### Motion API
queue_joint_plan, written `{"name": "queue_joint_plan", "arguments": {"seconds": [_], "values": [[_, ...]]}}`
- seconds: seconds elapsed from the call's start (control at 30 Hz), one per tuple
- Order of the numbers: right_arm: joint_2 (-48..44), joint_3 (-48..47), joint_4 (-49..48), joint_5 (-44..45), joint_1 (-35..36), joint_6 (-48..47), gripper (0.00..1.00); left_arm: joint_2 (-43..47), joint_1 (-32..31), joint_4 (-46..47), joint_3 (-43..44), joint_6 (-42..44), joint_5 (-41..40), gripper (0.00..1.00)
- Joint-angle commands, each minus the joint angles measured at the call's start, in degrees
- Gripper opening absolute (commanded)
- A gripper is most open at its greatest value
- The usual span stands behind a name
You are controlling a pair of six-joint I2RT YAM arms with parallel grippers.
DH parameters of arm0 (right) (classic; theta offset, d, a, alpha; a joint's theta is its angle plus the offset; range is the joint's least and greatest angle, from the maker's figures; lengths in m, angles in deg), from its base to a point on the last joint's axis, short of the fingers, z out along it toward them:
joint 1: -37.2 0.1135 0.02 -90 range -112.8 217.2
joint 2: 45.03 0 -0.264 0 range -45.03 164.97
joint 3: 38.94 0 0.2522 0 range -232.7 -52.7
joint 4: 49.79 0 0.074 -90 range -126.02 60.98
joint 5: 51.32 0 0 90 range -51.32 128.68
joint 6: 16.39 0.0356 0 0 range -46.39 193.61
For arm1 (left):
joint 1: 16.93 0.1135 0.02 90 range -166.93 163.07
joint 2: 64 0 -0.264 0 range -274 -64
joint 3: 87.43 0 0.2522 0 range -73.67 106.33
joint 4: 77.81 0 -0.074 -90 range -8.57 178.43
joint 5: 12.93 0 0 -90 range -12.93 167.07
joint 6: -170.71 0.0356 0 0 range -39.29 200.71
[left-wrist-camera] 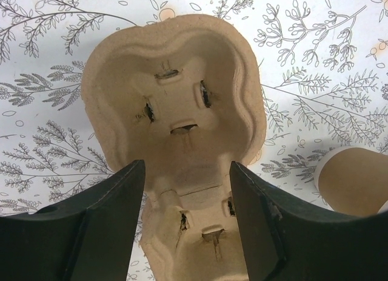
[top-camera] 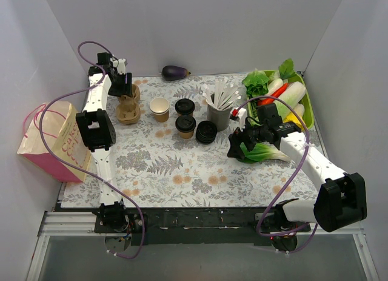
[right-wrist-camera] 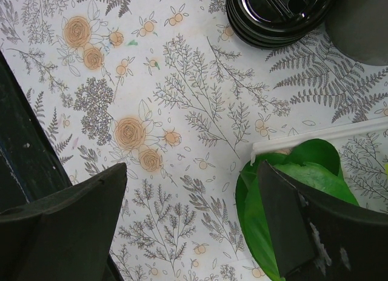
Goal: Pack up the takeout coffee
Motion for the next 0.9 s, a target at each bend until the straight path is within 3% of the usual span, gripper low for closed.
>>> {"name": "queue_joint_plan", "arguments": {"seconds": [0.0, 0.87], "values": [[-0.83, 0.42, -2.07, -0.25, -0.54, 0.66, 0.96, 1.14, -0.13, -1.43, -0.54, 0.21, 0.36, 0.57], [-0.74, 0.87, -2.42, -0.52, -1.24, 1.01, 0.96, 0.53, -0.13, -1.61, -0.72, 0.74, 0.63, 0.5]]}}
